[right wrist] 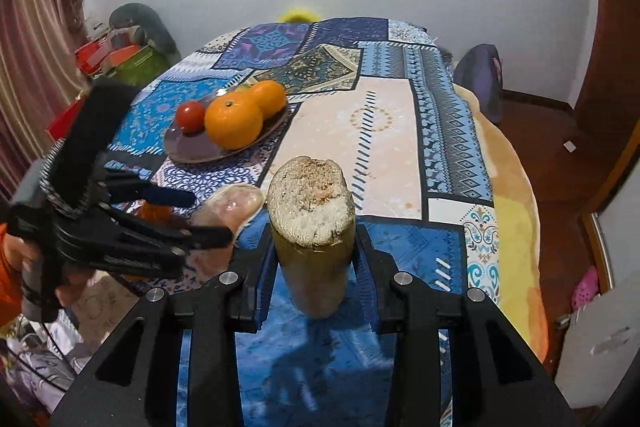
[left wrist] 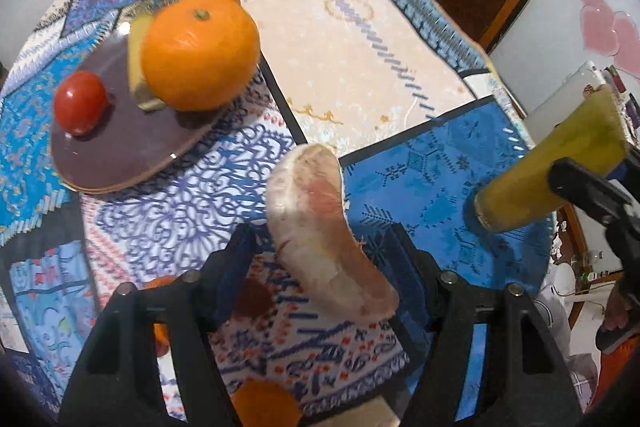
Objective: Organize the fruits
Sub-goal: 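Grasp the pink pomelo segment with the left tool while the right tool lifts the banana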
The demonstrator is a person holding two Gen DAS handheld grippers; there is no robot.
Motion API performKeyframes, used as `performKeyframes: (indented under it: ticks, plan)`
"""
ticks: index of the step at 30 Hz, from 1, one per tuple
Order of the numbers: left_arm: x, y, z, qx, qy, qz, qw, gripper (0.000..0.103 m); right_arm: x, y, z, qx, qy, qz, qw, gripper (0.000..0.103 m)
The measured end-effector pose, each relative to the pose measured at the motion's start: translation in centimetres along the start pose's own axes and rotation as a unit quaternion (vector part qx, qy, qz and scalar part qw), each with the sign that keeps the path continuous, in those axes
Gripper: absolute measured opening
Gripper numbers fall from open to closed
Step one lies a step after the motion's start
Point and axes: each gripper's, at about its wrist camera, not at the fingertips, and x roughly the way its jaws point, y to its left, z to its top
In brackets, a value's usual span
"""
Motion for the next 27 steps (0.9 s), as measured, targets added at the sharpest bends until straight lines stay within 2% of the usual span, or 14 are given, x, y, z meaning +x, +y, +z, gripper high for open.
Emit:
performKeyframes:
  ticks: [2, 5, 9, 15, 20, 27]
  plan:
    - [0.5, 0.1, 0.1, -0.004, -0.006, -0.001, 1.0, 0.062, 0.3, -0.4, -0.1, 0.005, 0.002, 0.004, 1.0, 0.033]
    - [1.0, 0.2, 0.4, -0.002, -0.014, 0.016, 0.9998, 0.044, 0.9, -0.9, -0.3, 0.009, 0.007, 0.009, 1.0, 0.033]
    - [1.1, 0.7, 0.5, -0.004, -0.016, 0.003, 0.9999, 0.043, 1.4, -1.1, -0.5, 0.012, 0.008, 0.014, 1.0, 0.033]
    - [0.9, -0.8, 0.2, 0.025, -0.026, 0.042, 0.9984, 0.041, 1.3, -1.0, -0.4, 0.014, 0.006, 0.019, 1.0, 0.033]
    - [-0.5, -0.1, 0.1, 0.006, -0.029, 0.019, 0.9994, 0.041, 0.4, -0.4, 0.1, 0.009, -0.001, 0.018, 1.0, 0.033]
    - [-5.9, 0.9, -0.4, 0.001, -0.092, 0.013, 0.9957, 0.04, -0.6, 0.7, 1.9, -0.004, -0.019, 0.01, 1.0, 0.033]
